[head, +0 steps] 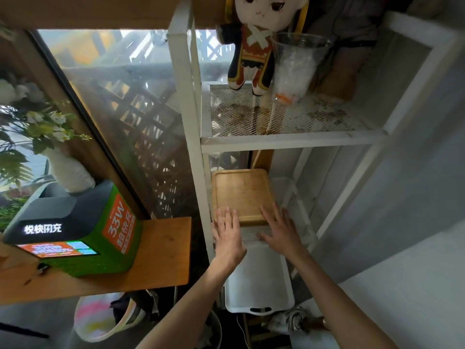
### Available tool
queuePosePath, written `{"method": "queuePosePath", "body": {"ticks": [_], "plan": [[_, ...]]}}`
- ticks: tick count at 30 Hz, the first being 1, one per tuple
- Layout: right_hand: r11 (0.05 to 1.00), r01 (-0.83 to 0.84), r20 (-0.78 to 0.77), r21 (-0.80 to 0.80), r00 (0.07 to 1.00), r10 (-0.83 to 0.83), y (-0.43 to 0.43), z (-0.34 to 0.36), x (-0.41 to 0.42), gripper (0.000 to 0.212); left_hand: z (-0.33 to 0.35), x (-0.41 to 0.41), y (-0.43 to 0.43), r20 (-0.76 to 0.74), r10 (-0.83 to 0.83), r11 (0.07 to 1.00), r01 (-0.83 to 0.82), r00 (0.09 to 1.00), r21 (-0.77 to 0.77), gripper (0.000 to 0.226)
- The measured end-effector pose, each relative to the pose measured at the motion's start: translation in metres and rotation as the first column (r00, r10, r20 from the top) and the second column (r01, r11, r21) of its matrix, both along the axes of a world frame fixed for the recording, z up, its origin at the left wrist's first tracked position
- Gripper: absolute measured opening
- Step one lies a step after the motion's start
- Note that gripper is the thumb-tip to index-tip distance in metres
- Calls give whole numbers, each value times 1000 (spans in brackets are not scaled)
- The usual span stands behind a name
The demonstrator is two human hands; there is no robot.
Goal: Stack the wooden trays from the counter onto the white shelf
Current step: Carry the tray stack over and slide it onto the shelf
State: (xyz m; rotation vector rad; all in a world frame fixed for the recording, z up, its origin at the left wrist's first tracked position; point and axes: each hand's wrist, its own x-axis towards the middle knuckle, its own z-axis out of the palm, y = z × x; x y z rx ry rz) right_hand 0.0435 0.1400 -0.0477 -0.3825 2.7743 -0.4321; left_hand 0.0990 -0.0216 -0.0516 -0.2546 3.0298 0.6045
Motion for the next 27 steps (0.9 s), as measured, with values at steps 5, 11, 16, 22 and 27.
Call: {"method": "queuePosePath", "body": {"ticks": [5, 11, 16, 22, 27], "plan": [[998, 65, -7, -6, 998, -65, -5, 13, 10, 78, 8, 19, -13, -156, -242, 970, 244, 958, -5, 66], [958, 236, -325, -161, 904, -277, -25, 36, 61, 34, 30, 75, -80, -282, -422, 896, 443, 862, 13, 20], [975, 178, -329, -133, 920, -212, -59, 57, 118, 32, 47, 119, -147, -301, -309, 945, 327, 902, 10, 23], [974, 106, -207, 201, 976, -64, -107, 71, 188, 73, 75, 166, -209, -126, -251, 952, 222, 960, -209, 28], [990, 131, -389, -51, 910, -141, -147, 119, 234, 29, 122, 195, -225, -90, -223, 957, 201, 971, -210, 21]]}}
